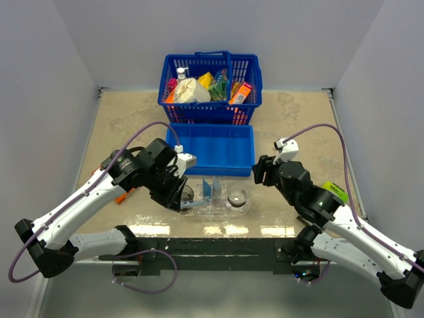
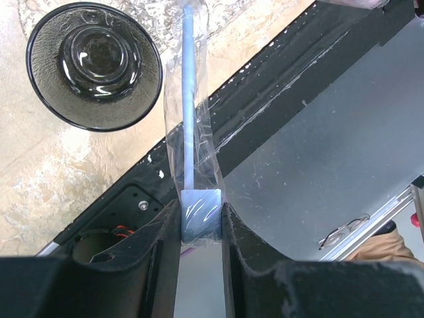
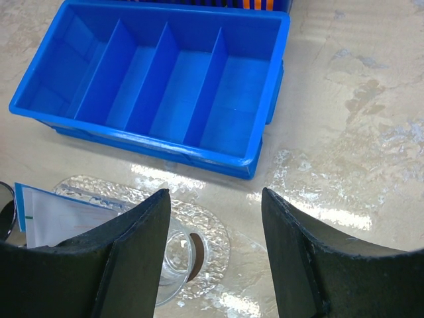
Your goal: Prepare toiletry sets of a toothbrush and toothpaste on the tray
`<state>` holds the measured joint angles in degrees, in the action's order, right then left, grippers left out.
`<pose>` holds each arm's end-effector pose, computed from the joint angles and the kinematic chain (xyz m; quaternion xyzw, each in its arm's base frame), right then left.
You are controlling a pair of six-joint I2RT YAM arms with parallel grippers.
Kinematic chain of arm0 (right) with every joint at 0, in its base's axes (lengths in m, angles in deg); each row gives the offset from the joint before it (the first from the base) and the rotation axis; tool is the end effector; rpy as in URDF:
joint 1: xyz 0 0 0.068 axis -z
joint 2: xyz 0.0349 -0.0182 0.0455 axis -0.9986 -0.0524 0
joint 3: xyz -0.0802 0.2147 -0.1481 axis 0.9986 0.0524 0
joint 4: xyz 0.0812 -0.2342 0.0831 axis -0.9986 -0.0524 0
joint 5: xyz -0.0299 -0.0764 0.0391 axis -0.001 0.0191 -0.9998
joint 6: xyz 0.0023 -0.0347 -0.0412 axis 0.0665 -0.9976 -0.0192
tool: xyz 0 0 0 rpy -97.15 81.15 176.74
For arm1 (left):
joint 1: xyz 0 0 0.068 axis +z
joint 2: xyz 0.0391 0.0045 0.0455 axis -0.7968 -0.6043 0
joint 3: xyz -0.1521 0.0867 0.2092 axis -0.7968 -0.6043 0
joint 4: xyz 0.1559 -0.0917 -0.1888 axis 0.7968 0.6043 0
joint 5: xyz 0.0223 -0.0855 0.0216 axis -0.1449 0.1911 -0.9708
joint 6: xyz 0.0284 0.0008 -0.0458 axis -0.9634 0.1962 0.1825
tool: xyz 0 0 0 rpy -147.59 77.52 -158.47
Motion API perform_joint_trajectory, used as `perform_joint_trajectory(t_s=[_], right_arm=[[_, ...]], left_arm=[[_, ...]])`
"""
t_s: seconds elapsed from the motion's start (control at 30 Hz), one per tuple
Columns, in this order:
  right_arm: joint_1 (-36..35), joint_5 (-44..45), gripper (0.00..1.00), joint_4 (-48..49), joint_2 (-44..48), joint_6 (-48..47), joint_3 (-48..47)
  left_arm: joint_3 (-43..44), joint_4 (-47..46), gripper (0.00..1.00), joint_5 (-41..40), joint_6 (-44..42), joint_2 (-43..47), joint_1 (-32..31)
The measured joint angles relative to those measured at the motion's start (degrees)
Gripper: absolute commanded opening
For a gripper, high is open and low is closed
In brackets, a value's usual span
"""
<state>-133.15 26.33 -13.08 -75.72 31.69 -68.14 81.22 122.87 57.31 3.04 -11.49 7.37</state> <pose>0.1275 0.1106 0.3005 -0.0414 0.8158 0.1593 0.5544 0.1198 -0.1364 0.3426 0.2509 0.9368 -0.2263 0.0904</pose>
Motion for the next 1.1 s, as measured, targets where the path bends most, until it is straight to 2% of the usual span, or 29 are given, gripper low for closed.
perform_joint_trajectory(t_s=[1.1], right_arm=[[0.00, -1.03, 0.60, 0.42, 1.29, 0.02, 0.68]], left_arm=[[2.29, -1.55, 0.00, -3.72, -0.02, -7.28, -4.37]])
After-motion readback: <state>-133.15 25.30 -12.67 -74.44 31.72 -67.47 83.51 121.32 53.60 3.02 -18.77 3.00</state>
